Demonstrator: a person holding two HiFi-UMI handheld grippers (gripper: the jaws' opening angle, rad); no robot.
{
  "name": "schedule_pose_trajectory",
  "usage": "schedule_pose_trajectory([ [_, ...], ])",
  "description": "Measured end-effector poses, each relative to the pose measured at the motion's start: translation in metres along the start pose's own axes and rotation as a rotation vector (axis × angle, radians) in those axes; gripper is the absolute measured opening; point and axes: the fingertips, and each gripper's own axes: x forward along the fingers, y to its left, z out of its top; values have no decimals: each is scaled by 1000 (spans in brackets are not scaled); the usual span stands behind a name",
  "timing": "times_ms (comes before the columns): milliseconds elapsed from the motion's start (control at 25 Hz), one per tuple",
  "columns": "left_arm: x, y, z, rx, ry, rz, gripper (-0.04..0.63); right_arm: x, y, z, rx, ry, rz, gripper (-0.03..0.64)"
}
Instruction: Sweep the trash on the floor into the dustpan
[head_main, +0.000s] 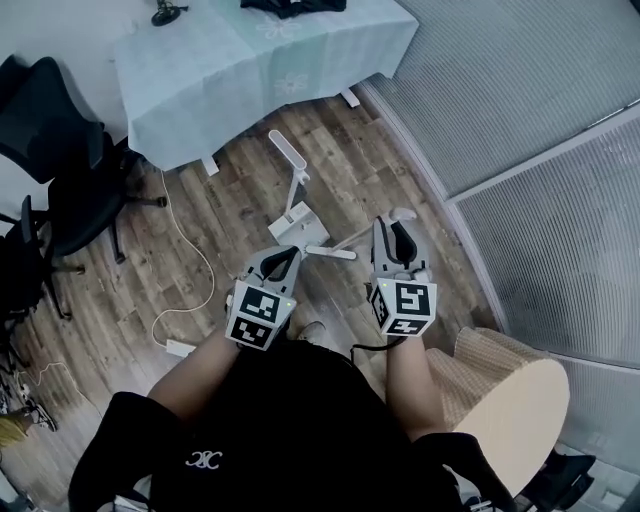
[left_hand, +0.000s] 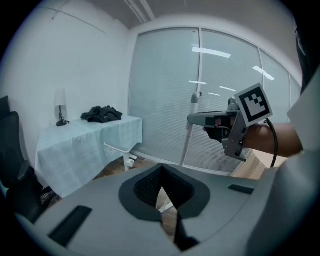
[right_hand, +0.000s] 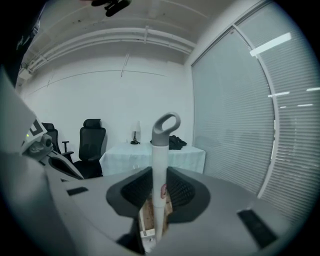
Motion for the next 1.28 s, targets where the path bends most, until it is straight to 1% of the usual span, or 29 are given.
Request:
schedule_pose_trajectory([
  [320,-10,-24,77,46,-126,22,-6,-32,-6,34,83,-47,-57,95],
  [600,-36,-59,128,20,-225,38,-6,-84,-10,71,123,-90,-78,95],
  [720,-41,-73,136,21,-240,40,-5,-100,-14,72,134,-96,-78,95],
  [960,-40,-100,130,17,-235,37,-5,-125,-22,53,137,-78,-78,95],
  [1160,-40,-104,121,31,-221,36,-5,-131,-20,44,130,-68,-82,95],
  [1280,-39,-108,125,35,-229,33,-5,-134,-24,43,125,-65,-84,95],
])
